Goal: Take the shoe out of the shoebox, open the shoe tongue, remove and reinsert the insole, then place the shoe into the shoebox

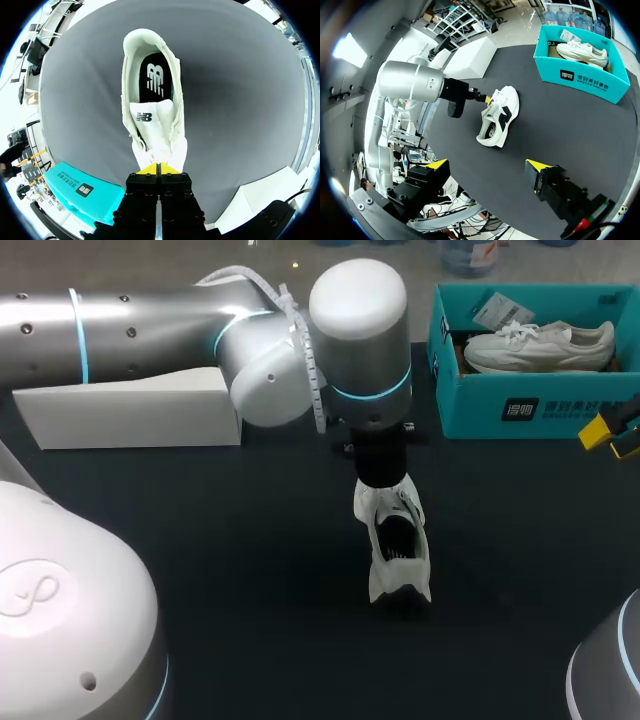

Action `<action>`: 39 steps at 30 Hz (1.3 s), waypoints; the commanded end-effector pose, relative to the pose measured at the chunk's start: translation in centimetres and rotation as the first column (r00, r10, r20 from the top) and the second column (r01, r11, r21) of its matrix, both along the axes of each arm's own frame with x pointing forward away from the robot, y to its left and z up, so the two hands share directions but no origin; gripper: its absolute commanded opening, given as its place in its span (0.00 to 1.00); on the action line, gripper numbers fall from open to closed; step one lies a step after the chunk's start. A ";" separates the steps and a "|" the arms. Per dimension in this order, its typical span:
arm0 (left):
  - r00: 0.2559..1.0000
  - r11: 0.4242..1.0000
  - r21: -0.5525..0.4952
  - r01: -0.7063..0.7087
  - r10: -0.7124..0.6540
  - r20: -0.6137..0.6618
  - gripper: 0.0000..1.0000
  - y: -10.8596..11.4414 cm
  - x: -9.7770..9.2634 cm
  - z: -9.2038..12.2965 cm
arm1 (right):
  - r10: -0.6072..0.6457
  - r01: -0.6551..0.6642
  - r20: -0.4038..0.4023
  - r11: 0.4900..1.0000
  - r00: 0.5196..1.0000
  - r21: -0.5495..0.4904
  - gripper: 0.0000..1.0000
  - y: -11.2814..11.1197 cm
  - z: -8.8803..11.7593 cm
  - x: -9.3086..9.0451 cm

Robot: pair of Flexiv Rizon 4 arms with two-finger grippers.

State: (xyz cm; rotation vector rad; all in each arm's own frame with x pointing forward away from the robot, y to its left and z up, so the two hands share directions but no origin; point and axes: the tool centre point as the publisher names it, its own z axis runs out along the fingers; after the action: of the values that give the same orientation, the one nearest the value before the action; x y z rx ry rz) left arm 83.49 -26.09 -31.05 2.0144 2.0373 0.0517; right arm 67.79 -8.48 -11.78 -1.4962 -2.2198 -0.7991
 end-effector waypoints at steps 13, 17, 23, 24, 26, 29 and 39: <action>0.999 1.000 0.011 0.019 -0.019 -0.034 0.00 0.5 -3.1 -1.9 | 0.001 -0.001 -0.002 1.000 1.000 -0.002 1.00 0.0 0.0 0.1; 0.999 1.000 0.005 0.017 -0.017 -0.048 0.00 0.6 -3.7 -2.4 | 0.001 -0.001 -0.002 1.000 1.000 -0.002 1.00 0.0 0.0 0.1; 0.999 1.000 -0.022 -0.014 0.013 -0.047 0.00 0.8 -3.7 -1.6 | 0.001 -0.001 -0.002 1.000 1.000 -0.002 1.00 0.0 0.0 0.1; 0.998 0.999 -0.029 -0.025 0.024 -0.050 0.00 0.9 -3.5 -1.3 | 0.001 -0.001 -0.002 1.000 1.000 -0.002 1.00 0.0 0.0 0.1; 0.996 0.997 -0.036 -0.073 0.071 -0.049 0.00 1.2 -3.1 -0.5 | 0.001 -0.001 -0.002 1.000 1.000 -0.002 1.00 0.0 0.0 0.1; 0.979 0.981 -0.069 -0.182 0.175 -0.102 0.00 1.6 -2.0 0.7 | 0.001 -0.001 -0.002 1.000 1.000 -0.002 1.00 0.0 0.0 0.1; 0.928 0.928 -0.057 -0.367 0.362 -0.089 1.00 4.0 -0.6 3.1 | 0.001 -0.001 -0.002 1.000 1.000 -0.002 1.00 0.0 0.0 0.1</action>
State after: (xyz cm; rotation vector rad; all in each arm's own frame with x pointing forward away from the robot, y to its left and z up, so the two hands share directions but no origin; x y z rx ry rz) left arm 83.82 -22.27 -28.82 1.6073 2.4012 -0.0799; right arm 67.79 -8.48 -11.78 -1.4962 -2.2198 -0.7991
